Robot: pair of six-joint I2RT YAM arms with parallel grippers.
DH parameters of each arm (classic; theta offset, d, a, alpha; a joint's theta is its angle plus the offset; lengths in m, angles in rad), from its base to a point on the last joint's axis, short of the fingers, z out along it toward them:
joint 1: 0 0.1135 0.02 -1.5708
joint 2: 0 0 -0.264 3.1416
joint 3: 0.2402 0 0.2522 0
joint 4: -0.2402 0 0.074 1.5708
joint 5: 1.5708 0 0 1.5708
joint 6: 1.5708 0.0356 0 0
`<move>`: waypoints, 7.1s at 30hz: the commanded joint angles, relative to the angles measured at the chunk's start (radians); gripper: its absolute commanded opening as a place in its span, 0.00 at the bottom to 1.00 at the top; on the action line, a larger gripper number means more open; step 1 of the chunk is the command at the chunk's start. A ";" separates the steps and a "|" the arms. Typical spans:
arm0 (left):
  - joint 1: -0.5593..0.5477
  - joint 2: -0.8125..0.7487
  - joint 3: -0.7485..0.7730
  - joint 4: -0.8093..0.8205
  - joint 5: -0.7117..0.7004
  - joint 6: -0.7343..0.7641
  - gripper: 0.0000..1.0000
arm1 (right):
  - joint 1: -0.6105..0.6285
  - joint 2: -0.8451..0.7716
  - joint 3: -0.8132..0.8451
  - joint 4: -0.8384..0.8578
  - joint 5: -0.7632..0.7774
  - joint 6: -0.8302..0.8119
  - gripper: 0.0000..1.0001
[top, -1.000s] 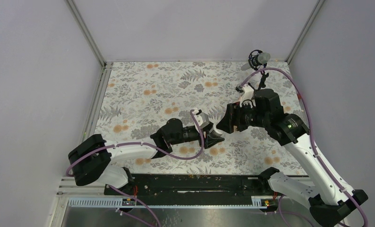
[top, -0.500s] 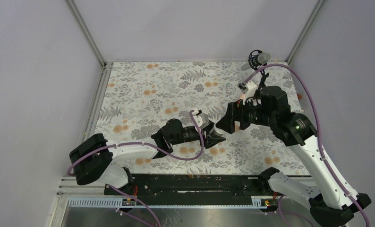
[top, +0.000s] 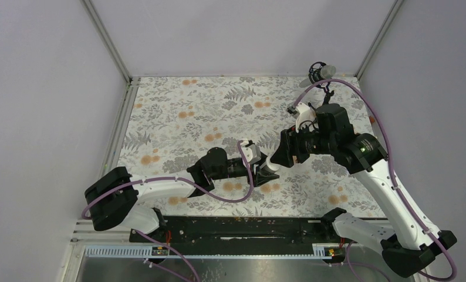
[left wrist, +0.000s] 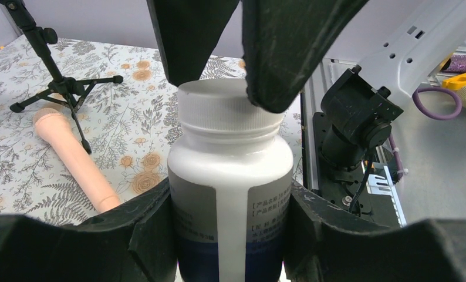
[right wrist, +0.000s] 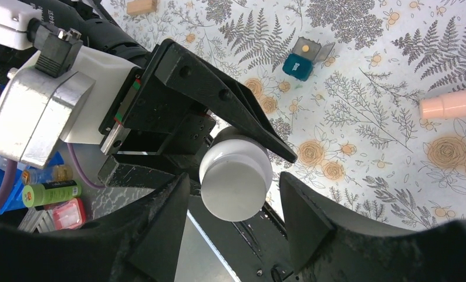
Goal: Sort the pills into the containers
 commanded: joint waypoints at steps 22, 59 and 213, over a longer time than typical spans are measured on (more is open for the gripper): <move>0.002 -0.049 0.041 0.044 0.044 0.050 0.00 | 0.006 0.017 -0.037 0.017 0.018 0.033 0.51; 0.002 -0.076 0.032 -0.047 0.094 0.058 0.00 | 0.029 -0.075 -0.029 -0.032 0.031 -0.023 0.81; 0.008 -0.097 0.126 -0.289 0.273 0.112 0.00 | 0.017 -0.136 -0.152 0.041 -0.089 0.040 0.57</move>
